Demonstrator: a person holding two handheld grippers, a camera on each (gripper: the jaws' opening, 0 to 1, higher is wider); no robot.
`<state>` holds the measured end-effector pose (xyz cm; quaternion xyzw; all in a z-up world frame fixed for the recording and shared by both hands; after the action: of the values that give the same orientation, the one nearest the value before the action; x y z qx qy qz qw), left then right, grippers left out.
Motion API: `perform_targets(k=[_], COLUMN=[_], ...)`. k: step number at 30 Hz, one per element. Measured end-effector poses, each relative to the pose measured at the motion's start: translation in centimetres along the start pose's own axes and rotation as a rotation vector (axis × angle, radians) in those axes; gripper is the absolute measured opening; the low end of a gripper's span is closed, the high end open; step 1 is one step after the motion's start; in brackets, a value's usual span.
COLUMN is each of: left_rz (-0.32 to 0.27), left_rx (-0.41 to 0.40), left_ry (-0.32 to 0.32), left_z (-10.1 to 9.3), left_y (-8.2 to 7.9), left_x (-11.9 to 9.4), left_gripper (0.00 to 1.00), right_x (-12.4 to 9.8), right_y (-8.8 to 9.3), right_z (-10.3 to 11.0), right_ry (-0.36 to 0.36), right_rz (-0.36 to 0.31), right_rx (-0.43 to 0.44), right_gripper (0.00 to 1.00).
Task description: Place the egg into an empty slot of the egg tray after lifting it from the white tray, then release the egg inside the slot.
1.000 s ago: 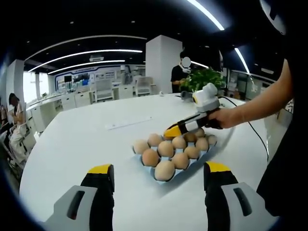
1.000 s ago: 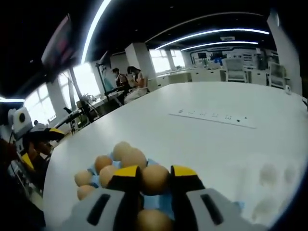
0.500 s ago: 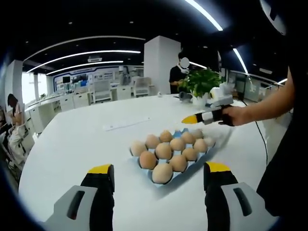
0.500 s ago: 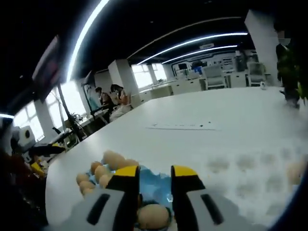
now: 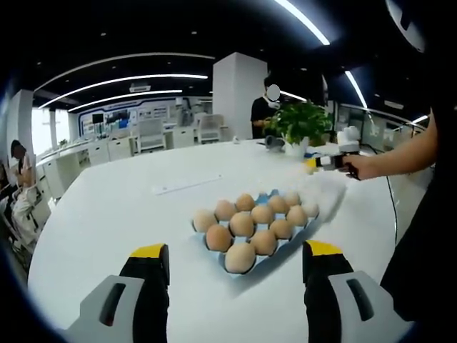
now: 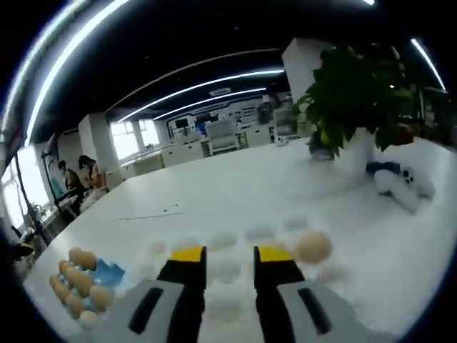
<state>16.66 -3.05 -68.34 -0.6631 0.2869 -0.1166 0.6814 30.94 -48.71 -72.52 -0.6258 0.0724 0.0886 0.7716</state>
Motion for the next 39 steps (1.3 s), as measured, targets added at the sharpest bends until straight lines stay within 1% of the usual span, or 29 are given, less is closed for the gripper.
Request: perform_targets(k=[2,6,7,10,12,16,17,18,19,20,22,28,35,39], left_rz=[0.004,0.008,0.009,0.012,0.014,0.018,0.020,0.021,0.020,0.019,0.019,0.020,0.019,0.020], left_rx=[0.007,0.004,0.004,0.004,0.006,0.006,0.004,0.003,0.003,0.004,0.003,0.005,0.006,0.009], left_ry=[-0.003,-0.003,-0.004,-0.004,-0.006,-0.017,-0.019,-0.021,-0.022,-0.022,-0.021,-0.019,-0.024,-0.024], left_z=[0.0,0.0,0.0,0.0,0.0,0.1,0.2,0.2,0.2,0.2,0.2,0.2,0.4,0.4], left_y=[0.0,0.0,0.0,0.0,0.0,0.1,0.1,0.1,0.1,0.1,0.0,0.1,0.0,0.0], left_x=[0.0,-0.1,-0.1,-0.1,-0.1,-0.3,-0.4,-0.4,-0.4,-0.4,-0.3,-0.4,-0.6,-0.6], left_gripper=[0.77,0.77,0.77,0.77,0.77,0.77,0.77,0.77,0.77,0.77,0.77,0.76,0.77,0.77], right_x=[0.0,0.3,0.5,1.0,1.4,2.1,2.5,2.6,2.8,3.0,3.2,3.4,3.4,3.2], right_y=[0.1,0.4,0.5,0.9,1.0,0.9,1.3,1.1,1.3,1.3,1.3,1.3,1.3,1.0], right_z=[-0.7,-1.2,-1.1,-0.8,-0.6,-0.7,-0.8,-0.9,-1.0,-0.9,-1.1,-1.4,-1.6,-1.5], right_ry=[0.022,0.049,0.046,0.037,0.024,0.025,0.019,0.014,0.009,-0.007,-0.002,-0.014,-0.013,-0.013], right_rz=[0.003,0.021,0.025,0.047,0.055,0.067,0.099,0.089,0.110,0.107,0.097,0.103,0.086,0.077], right_rx=[-0.008,-0.033,-0.023,-0.044,-0.039,-0.052,-0.075,-0.145,-0.211,-0.261,-0.216,-0.237,-0.227,-0.223], right_gripper=[0.26,0.26,0.26,0.26,0.27,0.29,0.29,0.28,0.27,0.27,0.27,0.26,0.25,0.25])
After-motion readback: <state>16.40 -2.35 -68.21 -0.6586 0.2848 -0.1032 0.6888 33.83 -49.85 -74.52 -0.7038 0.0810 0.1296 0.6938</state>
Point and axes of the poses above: the point that each gripper's makers call its tool centre point, and the gripper's own axes: x roughly forward along the fingers, z roughly to its left, y roughly out of its underside, the point moved 6 cm from there along -x, roughly backward along the fingers, and after that the axes turned 8 degrees about -z, right-handed, at the moved point
